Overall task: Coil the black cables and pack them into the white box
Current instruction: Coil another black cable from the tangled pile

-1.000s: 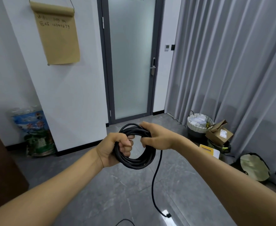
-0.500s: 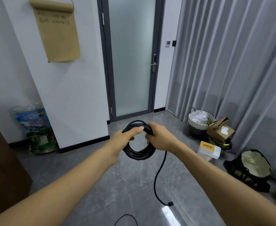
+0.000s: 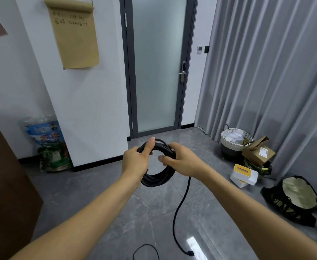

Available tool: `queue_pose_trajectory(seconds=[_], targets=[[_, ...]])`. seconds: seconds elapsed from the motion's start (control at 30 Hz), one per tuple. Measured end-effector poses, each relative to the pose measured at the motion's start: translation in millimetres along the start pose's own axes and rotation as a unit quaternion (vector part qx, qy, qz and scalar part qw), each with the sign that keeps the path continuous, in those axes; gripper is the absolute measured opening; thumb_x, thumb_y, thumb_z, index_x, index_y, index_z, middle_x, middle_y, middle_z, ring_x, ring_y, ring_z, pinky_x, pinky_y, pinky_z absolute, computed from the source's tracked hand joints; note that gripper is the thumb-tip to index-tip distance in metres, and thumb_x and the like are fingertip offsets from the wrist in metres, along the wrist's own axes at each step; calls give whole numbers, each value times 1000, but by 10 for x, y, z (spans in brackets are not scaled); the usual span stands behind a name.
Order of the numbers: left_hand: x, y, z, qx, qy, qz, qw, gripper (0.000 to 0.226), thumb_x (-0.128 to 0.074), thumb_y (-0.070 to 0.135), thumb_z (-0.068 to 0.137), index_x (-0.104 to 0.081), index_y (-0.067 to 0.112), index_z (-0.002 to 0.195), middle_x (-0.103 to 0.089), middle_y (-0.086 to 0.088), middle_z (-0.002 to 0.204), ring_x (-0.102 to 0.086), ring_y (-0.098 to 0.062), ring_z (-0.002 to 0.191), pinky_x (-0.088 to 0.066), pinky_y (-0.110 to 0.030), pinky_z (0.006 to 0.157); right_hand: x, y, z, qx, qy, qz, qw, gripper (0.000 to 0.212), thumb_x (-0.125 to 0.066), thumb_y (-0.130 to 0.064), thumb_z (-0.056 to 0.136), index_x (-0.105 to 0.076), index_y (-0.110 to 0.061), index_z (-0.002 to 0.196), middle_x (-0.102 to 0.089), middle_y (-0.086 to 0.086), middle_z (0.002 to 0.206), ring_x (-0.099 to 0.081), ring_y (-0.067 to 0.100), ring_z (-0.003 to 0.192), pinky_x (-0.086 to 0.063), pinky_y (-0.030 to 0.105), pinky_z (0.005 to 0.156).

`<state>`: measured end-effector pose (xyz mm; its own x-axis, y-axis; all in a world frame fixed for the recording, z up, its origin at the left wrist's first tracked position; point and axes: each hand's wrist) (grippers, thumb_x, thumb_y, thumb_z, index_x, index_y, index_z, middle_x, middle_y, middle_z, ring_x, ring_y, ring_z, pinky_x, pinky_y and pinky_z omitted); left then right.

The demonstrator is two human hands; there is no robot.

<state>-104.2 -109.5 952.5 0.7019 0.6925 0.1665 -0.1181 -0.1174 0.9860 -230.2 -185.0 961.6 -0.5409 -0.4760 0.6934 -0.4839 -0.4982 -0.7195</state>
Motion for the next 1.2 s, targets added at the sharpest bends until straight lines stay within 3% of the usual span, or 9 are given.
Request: queue_pose_trajectory(seconds=[0.1, 0.2, 0.27, 0.43, 0.7, 0.83, 0.97, 1.07, 1.2], targets=[[89, -61, 70, -2, 12, 51, 999, 59, -59, 64, 77, -67, 6, 79, -70, -13, 84, -58, -28, 65, -52, -38, 67, 153, 60, -18, 30, 15, 1, 999, 47, -64, -46, 82, -50, -21, 120, -55, -4, 106, -53, 4, 76, -41, 19, 69], [148, -123, 58, 8, -6, 76, 997, 63, -60, 66, 75, -66, 3, 79, -56, -8, 65, -48, -22, 56, -46, -34, 60, 313, 82, 7, 109, 61, -68, 990, 9, -70, -29, 81, -62, -25, 85, -53, -11, 90, -45, 4, 65, -37, 18, 67], [155, -129, 17, 4, -29, 71, 997, 59, -59, 66, 76, -67, 7, 76, -50, -6, 62, -48, -21, 55, -46, -32, 58, 321, 97, 31, 141, 101, -62, 983, 10, -72, -23, 79, -64, -26, 74, -55, -9, 84, -46, 8, 69, -36, 15, 67], [149, -81, -43, -41, -69, 31, 996, 57, -57, 66, 73, -67, 10, 73, -47, -1, 54, -47, -19, 50, -44, -32, 58, 214, 122, 77, 94, 190, -39, 977, 19, -72, -26, 76, -76, -17, 93, -46, -5, 88, -34, 12, 94, -27, 1, 78], [116, -87, -46, -56, -69, -10, 996, 52, -56, 69, 67, -67, 18, 66, -46, 7, 48, -42, -17, 50, -42, -33, 60, 39, -48, -38, 45, 63, 93, 993, 57, -45, -49, 93, -57, 3, 73, -54, 10, 64, -49, 24, 58, -40, 36, 62], [118, -106, -38, -62, -59, -6, 996, 67, -53, 70, 65, -61, 4, 66, -46, 0, 50, -43, -20, 50, -41, -34, 59, -66, -141, -78, 51, -7, 136, 989, 11, -70, -33, 81, -65, -25, 86, -67, -13, 72, -62, -1, 68, -45, 13, 64], [198, -118, -16, -116, -30, 49, 992, 71, -49, 73, 65, -62, 4, 72, -56, -7, 59, -55, -30, 58, -52, -35, 62, -226, -120, -19, 27, 10, 252, 967, 17, -71, -15, 82, -62, -14, 96, -70, 1, 85, -69, 12, 79, -52, 19, 74], [276, -141, 1, -151, -5, 87, 985, 52, -53, 64, 75, -53, 15, 61, -50, 3, 52, -47, -14, 48, -36, -13, 45, -295, -146, 11, 21, 2, 294, 956, 25, -71, -11, 82, -61, -4, 104, -68, 8, 89, -66, 18, 79, -51, 23, 75], [346, -219, 29, -142, -6, 78, 987, 53, -51, 66, 72, -49, 15, 57, -45, 4, 51, -40, -11, 48, -31, -15, 45, -362, -207, 43, 21, -12, 303, 953, 20, -69, -9, 83, -62, -8, 102, -68, 4, 87, -65, 14, 80, -53, 21, 76]])
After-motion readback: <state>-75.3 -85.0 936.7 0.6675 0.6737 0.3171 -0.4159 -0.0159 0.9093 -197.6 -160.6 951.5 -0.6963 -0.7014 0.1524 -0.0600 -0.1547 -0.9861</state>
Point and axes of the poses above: each hand's wrist, its own z-axis towards the middle knuckle, its own x-axis out of the back of the hand, y = z × x
